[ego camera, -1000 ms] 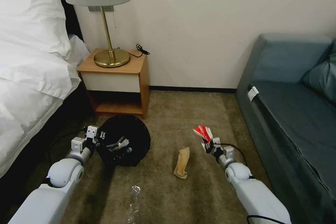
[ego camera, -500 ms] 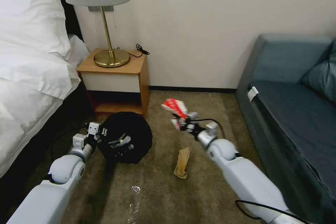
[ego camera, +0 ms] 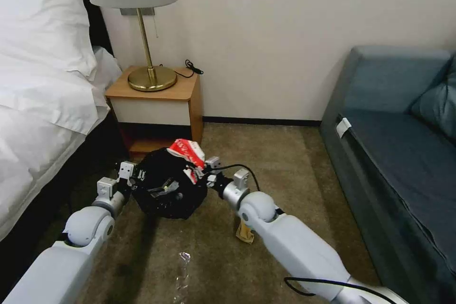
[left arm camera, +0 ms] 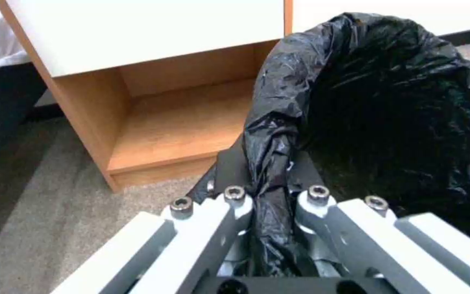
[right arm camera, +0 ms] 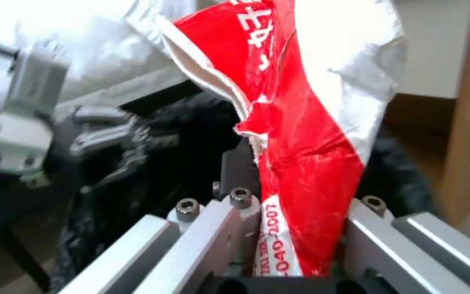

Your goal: Pick up the trash bin, then pick up the garbage on the floor and place it into the trash bin.

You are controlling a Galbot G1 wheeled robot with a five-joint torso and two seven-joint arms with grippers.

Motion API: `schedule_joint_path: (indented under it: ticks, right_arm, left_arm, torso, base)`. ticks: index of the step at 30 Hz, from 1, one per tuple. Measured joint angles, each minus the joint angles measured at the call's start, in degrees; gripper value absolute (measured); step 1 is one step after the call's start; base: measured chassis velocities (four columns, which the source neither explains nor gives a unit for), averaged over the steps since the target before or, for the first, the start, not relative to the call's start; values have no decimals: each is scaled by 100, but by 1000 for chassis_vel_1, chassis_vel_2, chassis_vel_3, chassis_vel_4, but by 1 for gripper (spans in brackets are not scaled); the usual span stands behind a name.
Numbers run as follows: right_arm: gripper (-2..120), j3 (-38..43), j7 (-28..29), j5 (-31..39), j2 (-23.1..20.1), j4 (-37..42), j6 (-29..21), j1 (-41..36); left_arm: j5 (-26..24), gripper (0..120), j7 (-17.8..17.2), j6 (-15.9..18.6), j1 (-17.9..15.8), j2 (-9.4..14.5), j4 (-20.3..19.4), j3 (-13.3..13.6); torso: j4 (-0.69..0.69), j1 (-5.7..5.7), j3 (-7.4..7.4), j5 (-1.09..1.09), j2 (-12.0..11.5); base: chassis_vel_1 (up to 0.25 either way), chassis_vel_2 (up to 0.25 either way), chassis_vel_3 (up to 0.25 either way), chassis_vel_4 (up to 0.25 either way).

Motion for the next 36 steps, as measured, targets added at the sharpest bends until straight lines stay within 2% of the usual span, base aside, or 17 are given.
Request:
schedule_joint_path:
  ticks: [5,7,8,12,13,16,17,19,20,22,23,24,26,28,31,36]
  right_arm:
    - [6,-281,356,-265,167,-163,150,-125]
    - [17,-346,460,-352,246,-208,177,-168]
    - [17,-346,460,-352,246,-208,177,-168]
    - [34,-369,498,-402,341,-247,200,-179]
    - [34,-369,498,-402,341,-247,200,-179]
    - [51,-422,497,-490,389,-325,250,-186]
    - [51,-422,497,-490,389,-325,250,-186]
    - [61,-438,496,-535,410,-354,266,-225]
    - [61,-438,496,-535,410,-354,266,-225]
    - [71,-438,495,-565,417,-361,270,-251]
    - [71,-438,495,-565,417,-361,270,-251]
    - [79,-434,491,-574,417,-361,270,-266]
    - [82,-430,488,-581,417,-360,270,-273]
    - [93,-420,485,-592,407,-352,270,-290]
    - [99,-376,489,-596,396,-305,268,-304]
    - [100,-194,668,-629,303,-245,267,-296]
  left_arm:
    - [-3,4,1,6,-47,-24,40,17]
    - [-11,4,-2,12,-70,-37,57,24]
    - [-11,4,-2,12,-70,-37,57,24]
    - [-14,4,-3,17,-78,-68,84,27]
    - [-14,4,-3,17,-78,-68,84,27]
    - [-1,4,1,17,-74,-104,142,25]
    - [-1,4,1,17,-74,-104,142,25]
    - [3,4,3,16,-79,-115,165,20]
    - [3,4,3,16,-79,-115,165,20]
    - [5,4,7,10,-77,-120,172,16]
    - [5,4,7,10,-77,-120,172,16]
    - [4,4,8,6,-72,-127,173,10]
    - [5,4,10,6,-70,-130,173,9]
    - [5,4,13,5,-64,-130,173,5]
    - [5,4,13,4,-62,-130,172,-2]
    - [5,4,15,-9,-46,-123,172,-22]
  torso:
    - [-1,0,0,1,1]
    - [0,0,0,2,1]
    - [0,0,0,2,1]
    - [-1,0,0,1,1]
    - [-1,0,0,1,1]
    - [0,0,0,1,1]
    - [0,0,0,1,1]
    - [-1,0,0,1,1]
    - [-1,0,0,1,1]
    - [0,0,0,1,0]
    - [0,0,0,1,0]
    - [0,0,0,1,1]
    - [0,0,0,1,1]
    - [0,0,0,1,1]
    - [0,0,0,2,1]
    - [0,0,0,2,1]
  base:
    - [0,0,0,0]
    - [0,0,0,0]
    - [0,0,0,0]
    - [0,0,0,0]
    - [0,0,0,0]
    - [0,0,0,0]
    - [0,0,0,0]
    - [0,0,0,0]
    - [0,0,0,0]
    - [0,0,0,0]
    - [0,0,0,0]
    - [0,0,0,0]
    - [0,0,0,0]
    - [0,0,0,0]
    - [0,0,0,0]
    - [0,0,0,0]
